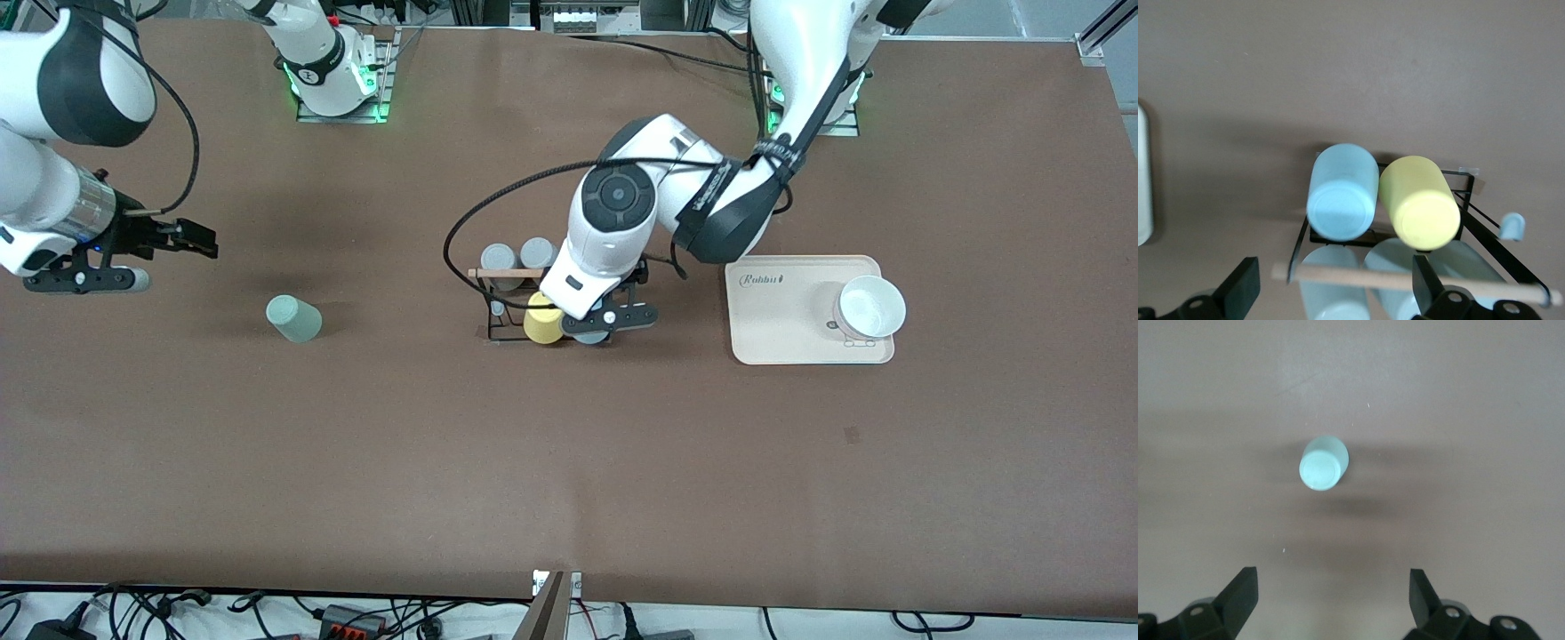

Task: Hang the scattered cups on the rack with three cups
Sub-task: 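Withdraw the left gripper while the right gripper reaches the green cup, then lower the right gripper around the pale green cup and close it, then lift the pale green cup and carry it to the rack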

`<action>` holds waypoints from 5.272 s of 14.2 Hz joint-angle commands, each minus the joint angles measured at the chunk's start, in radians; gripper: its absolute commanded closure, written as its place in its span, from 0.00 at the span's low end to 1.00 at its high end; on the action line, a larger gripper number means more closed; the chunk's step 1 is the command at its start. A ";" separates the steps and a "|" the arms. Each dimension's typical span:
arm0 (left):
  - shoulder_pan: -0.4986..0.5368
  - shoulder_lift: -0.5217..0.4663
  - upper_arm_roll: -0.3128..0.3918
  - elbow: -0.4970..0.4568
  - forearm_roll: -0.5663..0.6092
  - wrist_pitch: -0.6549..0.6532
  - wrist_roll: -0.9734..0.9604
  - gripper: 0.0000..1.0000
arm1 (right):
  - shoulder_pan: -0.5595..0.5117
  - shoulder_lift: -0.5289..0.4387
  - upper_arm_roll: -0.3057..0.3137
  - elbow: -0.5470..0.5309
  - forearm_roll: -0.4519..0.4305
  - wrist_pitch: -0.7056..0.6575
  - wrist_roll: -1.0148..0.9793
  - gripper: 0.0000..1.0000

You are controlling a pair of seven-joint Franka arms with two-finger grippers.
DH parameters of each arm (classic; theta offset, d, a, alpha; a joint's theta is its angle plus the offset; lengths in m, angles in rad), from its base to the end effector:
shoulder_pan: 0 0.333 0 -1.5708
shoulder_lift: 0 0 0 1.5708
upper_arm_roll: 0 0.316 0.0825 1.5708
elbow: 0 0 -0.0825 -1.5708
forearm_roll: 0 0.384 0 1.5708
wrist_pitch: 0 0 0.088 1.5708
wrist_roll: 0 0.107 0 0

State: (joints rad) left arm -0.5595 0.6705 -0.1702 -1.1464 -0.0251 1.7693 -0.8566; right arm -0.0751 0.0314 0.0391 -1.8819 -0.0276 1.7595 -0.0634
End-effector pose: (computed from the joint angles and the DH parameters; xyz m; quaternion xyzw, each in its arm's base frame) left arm 0.5697 -0.4657 0.4098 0.9942 0.0830 -0.0600 0.0321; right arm 0.5519 -0.0225 0.4758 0.9968 0.0173 -0.0773 0.0089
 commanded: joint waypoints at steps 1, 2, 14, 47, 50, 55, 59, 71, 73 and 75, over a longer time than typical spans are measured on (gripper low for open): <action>0.027 -0.093 0.015 -0.012 -0.003 -0.066 0.010 0.00 | -0.002 -0.005 -0.001 0.053 0.014 -0.068 -0.012 0.00; 0.050 -0.118 0.015 -0.012 0.005 -0.073 0.031 0.00 | -0.002 -0.014 -0.001 0.053 0.014 -0.069 -0.010 0.00; 0.388 -0.235 0.017 -0.033 0.103 -0.228 0.449 0.00 | 0.009 0.082 0.007 -0.158 0.015 0.409 -0.018 0.00; 0.613 -0.690 0.133 -0.519 -0.012 -0.114 0.835 0.00 | 0.058 0.295 0.007 -0.347 0.015 0.831 -0.021 0.00; 0.613 -0.689 0.121 -0.519 -0.012 -0.090 0.837 0.00 | 0.057 0.292 0.007 -0.365 0.015 0.831 -0.021 0.00; 0.615 -0.683 0.121 -0.523 -0.012 -0.091 0.835 0.00 | 0.055 0.289 0.007 -0.385 0.015 0.830 -0.021 0.00; 0.616 -0.684 0.123 -0.521 -0.012 -0.094 0.834 0.00 | 0.051 0.286 0.007 -0.384 0.015 0.828 -0.024 0.66; 0.621 -0.717 0.107 -0.527 -0.010 -0.102 0.788 0.00 | 0.172 0.114 0.057 -0.117 0.015 0.416 0.317 1.00; 0.624 -0.715 0.107 -0.530 -0.010 -0.097 0.792 0.00 | 0.205 0.128 0.113 -0.042 0.015 0.387 0.480 1.00; 0.638 -0.714 0.110 -0.530 -0.010 -0.099 0.801 0.00 | 0.289 0.171 0.114 0.027 0.014 0.391 0.641 1.00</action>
State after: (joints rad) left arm 0.0566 -0.0221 -0.0546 -1.6524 -0.0219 1.6625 -0.0586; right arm 0.1536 0.1411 0.1522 -1.9362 -0.0215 2.1674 0.4505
